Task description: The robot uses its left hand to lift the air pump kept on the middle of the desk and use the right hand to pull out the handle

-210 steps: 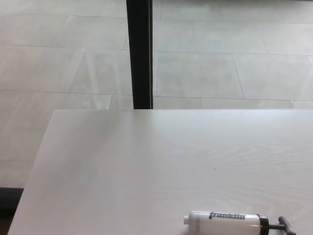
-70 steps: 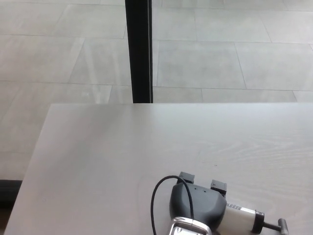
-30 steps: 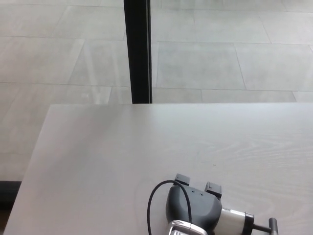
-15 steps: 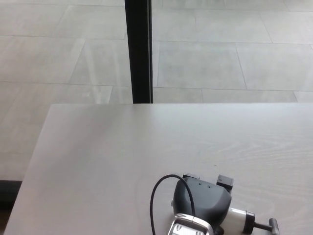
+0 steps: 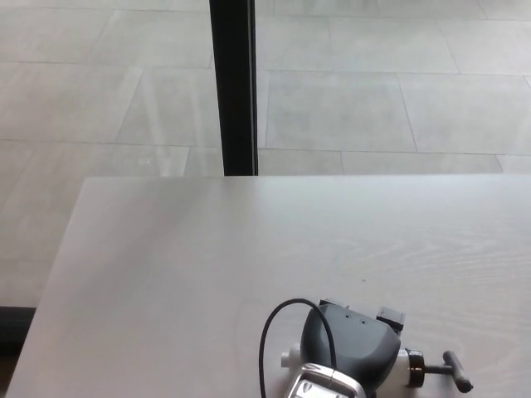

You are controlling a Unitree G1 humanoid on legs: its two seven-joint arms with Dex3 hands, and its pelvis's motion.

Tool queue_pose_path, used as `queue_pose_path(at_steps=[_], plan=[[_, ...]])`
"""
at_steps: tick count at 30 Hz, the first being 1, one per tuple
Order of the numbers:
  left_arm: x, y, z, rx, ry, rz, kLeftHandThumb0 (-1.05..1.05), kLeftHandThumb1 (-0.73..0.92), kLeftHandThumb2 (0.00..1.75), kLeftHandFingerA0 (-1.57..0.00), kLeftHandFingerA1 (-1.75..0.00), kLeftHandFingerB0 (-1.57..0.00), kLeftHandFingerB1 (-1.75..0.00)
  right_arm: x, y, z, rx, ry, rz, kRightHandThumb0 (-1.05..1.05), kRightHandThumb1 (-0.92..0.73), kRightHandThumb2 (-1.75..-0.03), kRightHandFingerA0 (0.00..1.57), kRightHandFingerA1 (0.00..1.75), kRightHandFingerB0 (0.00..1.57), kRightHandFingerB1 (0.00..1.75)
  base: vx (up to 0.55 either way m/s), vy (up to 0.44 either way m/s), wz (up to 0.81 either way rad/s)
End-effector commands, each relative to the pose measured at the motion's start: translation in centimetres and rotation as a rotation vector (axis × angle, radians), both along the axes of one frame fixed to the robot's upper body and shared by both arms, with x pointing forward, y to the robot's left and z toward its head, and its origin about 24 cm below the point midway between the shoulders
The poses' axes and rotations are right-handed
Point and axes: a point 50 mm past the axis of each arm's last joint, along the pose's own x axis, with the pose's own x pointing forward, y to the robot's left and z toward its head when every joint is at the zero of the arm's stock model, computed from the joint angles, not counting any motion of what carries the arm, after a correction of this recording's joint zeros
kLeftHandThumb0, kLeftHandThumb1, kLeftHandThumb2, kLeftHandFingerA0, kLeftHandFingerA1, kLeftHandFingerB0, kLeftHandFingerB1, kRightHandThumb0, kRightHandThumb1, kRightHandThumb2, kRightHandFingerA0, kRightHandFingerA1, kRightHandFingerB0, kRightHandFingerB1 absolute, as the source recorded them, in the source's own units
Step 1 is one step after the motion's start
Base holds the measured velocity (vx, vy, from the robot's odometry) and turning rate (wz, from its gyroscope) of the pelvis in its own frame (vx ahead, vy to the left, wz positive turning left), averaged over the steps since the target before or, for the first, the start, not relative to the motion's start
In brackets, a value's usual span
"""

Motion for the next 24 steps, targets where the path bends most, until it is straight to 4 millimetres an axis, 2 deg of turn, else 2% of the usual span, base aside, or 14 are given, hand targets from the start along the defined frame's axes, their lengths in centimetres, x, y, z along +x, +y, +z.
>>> queue_pose_path(at_steps=[1,2,3,4,5,12,13,16,17,18,19,21,22,24], plan=[[0.5,1.8,-1.5,0.121,0.113,0.056,-0.58,0.50,0.81,-0.79,-1.00,-0.11,-0.47,0.0,-0.4,0.8,0.002,-0.007,-0.007,-0.48,-0.81,-0.64,0.68,0.95,0.39,0.38,0.00,0.000,0.00],[0.6,1.8,-1.4,0.129,0.107,0.058,-0.58,0.50,0.81,-0.79,-1.00,-0.11,-0.47,0.0,-0.4,0.7,0.010,-0.009,-0.008,-0.48,-0.81,-0.64,0.68,0.95,0.39,0.38,0.00,0.000,0.00],[1.0,2.1,-1.3,0.157,0.083,0.060,-0.56,0.66,0.59,-0.77,-1.04,-0.21,-0.41,0.0,-0.3,0.7,0.003,-0.012,-0.008,-0.48,-0.81,-0.64,0.69,0.95,0.40,0.39,0.00,0.000,0.00],[1.3,2.1,-1.2,0.187,0.079,0.061,-0.60,0.53,0.85,-0.81,-1.01,-0.17,-0.50,0.0,-0.4,0.8,-0.004,-0.016,-0.011,-0.49,-0.80,-0.65,0.70,0.95,0.42,0.40,0.00,0.000,0.00],[1.3,2.2,-1.2,0.181,0.065,0.071,-0.50,0.69,0.60,-0.75,-1.19,-0.26,-0.44,-0.1,-0.4,0.8,-0.002,-0.014,-0.011,-0.48,-0.83,-0.64,0.68,0.94,0.43,0.40,0.00,0.000,0.00],[1.6,3.0,-1.9,0.135,0.041,0.128,-0.21,0.55,0.57,-0.72,-1.23,-0.47,-0.55,0.0,-0.4,1.0,0.004,-0.050,-0.045,-0.41,-0.81,-0.65,0.73,0.93,0.48,0.43,0.00,0.000,0.00],[1.6,3.0,-1.9,0.134,0.060,0.134,-0.19,0.55,0.55,-0.72,-1.06,-0.55,-0.58,0.0,-0.4,1.0,-0.006,-0.052,-0.054,-0.40,-0.67,-1.04,0.77,0.90,0.44,0.60,0.00,0.000,0.00],[1.7,3.3,-2.0,0.141,0.058,0.143,-0.21,0.56,0.58,-0.73,-0.88,-0.68,-0.63,0.0,-0.5,0.9,-0.025,-0.064,-0.068,-0.39,-0.67,-1.03,0.76,0.91,0.47,0.61,0.00,0.000,0.00],[1.7,3.5,-2.1,0.150,0.045,0.139,-0.21,0.57,0.57,-0.74,-0.90,-0.68,-0.62,0.1,-0.6,0.9,-0.020,-0.072,-0.075,-0.37,-0.82,-0.63,0.75,1.00,0.55,0.45,0.00,0.000,0.00],[1.7,3.5,-2.2,0.144,0.043,0.147,-0.22,0.60,0.57,-0.74,-0.85,-0.67,-0.60,0.0,-0.6,0.9,-0.017,-0.082,-0.075,-0.36,-0.82,-0.64,0.75,1.00,0.55,0.46,0.00,0.000,0.00],[1.8,3.8,-2.3,0.131,0.045,0.158,-0.21,0.63,0.60,-0.72,-0.86,-0.63,-0.61,0.0,-0.6,0.9,-0.016,-0.086,-0.090,-0.36,-0.63,-1.04,0.79,0.93,0.51,0.63,0.00,0.000,0.00],[1.8,3.9,-2.3,0.119,0.044,0.168,-0.22,0.64,0.61,-0.73,-0.88,-0.63,-0.63,0.0,-0.7,0.8,-0.014,-0.096,-0.092,-0.34,-0.63,-1.04,0.79,0.93,0.51,0.64,0.00,0.000,0.00],[1.9,4.1,-2.4,0.128,0.050,0.174,-0.22,0.67,0.63,-0.73,-0.90,-0.64,-0.64,0.1,-0.7,0.8,-0.011,-0.096,-0.115,-0.38,-0.79,-0.65,0.82,1.00,0.59,0.47,0.00,0.000,0.00],[1.9,4.4,-2.6,0.098,0.038,0.179,-0.24,0.72,0.68,-0.78,-1.09,-0.67,-0.73,0.0,-0.8,0.7,-0.008,-0.104,-0.130,-0.37,-0.80,-0.65,0.84,1.05,0.61,0.48,0.00,0.000,0.00]])
